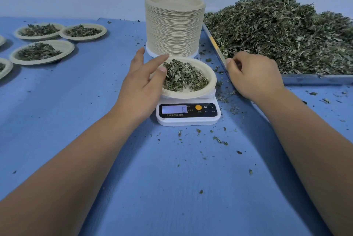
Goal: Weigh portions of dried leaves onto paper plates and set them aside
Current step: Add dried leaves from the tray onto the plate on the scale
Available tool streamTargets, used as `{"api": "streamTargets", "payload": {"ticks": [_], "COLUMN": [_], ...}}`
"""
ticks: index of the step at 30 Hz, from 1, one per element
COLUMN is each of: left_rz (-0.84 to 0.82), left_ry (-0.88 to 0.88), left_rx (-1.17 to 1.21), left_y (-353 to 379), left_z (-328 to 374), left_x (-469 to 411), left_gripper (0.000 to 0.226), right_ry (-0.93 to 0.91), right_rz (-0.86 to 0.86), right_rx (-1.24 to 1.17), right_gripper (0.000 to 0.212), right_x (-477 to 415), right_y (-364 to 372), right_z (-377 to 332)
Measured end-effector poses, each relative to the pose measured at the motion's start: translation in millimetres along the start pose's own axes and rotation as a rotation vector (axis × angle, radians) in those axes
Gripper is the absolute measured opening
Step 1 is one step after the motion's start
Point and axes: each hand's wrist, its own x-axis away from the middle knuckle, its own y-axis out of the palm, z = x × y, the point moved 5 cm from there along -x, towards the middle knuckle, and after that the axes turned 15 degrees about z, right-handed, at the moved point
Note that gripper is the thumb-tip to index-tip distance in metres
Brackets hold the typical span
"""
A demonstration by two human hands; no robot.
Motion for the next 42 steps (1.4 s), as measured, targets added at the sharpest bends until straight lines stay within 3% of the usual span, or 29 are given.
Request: {"api": "streamTargets", "payload": {"ticks": [5, 8, 14, 19, 24, 27, 29, 32, 39, 42], "left_rz": [0.009, 0.072, 0.104, 0.108, 0.123, 0.122, 0.116, 0.115, 0.126, 0.125], "left_ry": [0.026, -0.036, -0.128, -0.131, -0.149, -0.149, -0.145, -0.145, -0.169, -0.161], "left_rx": [-0.049, 0.01, 0.031, 0.015, 0.023, 0.016, 0.012, 0.015, 0.039, 0.034], "left_y": [2.1, -1.1, 1.8, 5.1, 4.8, 6.0, 6.4, 4.8, 4.8, 5.5], "left_z": [2.1, -1.4, -10.4, -12.2, -15.1, -15.0, -15.7, -17.9, -18.7, -17.4], "left_x": [0.3, -2.5, -4.9, -6.7, -7.6, -7.5, -7.7, -8.4, -7.7, -8.0], "left_gripper": [0.034, 0.036, 0.036, 0.037, 0.037, 0.037, 0.037, 0.036, 0.037, 0.037], "right_ry": [0.126, 0.22, 0.145, -0.011, -0.097, -0.073, -0.034, 0.024, -0.052, -0.066], "right_rz": [-0.17, -0.324, -0.597, -0.716, -0.642, -0.504, -0.598, -0.77, -0.799, -0.665], "right_rx": [-0.019, -0.067, 0.046, 0.067, 0.149, 0.108, 0.121, 0.097, 0.079, 0.031], "right_gripper": [0.044, 0.031, 0.059, 0.041, 0.026, 0.039, 0.051, 0.048, 0.026, 0.026], "right_x": [-8.4, -35.2, -71.9, -75.1, -83.5, -95.1, -90.9, -76.2, -67.9, -64.6], "right_y": [10.7, 33.2, 84.8, 105.9, 88.9, 84.3, 94.5, 111.6, 68.8, 48.9], "right_z": [13.7, 23.9, 28.4, 23.0, 29.6, 33.4, 35.6, 35.0, 27.0, 27.6]}}
